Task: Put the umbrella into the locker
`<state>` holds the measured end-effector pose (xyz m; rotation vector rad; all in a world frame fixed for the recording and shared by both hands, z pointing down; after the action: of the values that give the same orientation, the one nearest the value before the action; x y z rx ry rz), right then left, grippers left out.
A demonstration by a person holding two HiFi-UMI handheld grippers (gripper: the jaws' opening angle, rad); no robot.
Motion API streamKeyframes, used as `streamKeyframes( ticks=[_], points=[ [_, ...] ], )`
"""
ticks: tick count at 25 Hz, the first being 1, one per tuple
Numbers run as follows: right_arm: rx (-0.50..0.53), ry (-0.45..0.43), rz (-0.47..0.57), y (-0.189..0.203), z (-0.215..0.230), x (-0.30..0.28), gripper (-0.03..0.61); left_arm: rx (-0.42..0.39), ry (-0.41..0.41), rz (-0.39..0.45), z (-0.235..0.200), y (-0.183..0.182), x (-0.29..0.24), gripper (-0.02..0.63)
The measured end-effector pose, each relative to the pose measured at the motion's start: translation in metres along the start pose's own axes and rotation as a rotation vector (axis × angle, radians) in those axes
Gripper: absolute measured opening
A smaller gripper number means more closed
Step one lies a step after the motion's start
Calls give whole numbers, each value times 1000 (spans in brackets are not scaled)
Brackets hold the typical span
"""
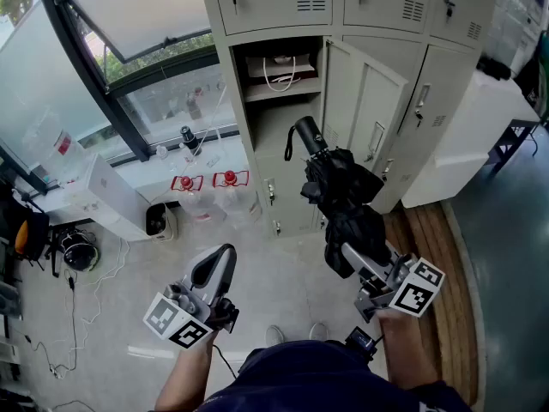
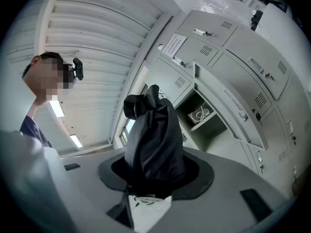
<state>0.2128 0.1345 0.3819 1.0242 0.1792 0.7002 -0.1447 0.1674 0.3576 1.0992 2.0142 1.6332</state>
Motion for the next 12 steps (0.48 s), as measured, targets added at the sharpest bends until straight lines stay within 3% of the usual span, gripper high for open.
streamKeyframes(
  ticks=[12],
  points=[
    [-11,1,-5,-2,8,12,190,6,-13,-1,11,6,-7,3]
  ],
)
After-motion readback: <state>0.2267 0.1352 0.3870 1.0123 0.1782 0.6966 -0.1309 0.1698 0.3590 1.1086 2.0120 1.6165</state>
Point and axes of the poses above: the fingertips, and each gripper's own axes: x backward along the fingers, z to its right, y out of its underside, the point moved 10 cm from there along x, backward along the fingers, and after that the axes turned 1 degree about -y, right-handed, at the moved point
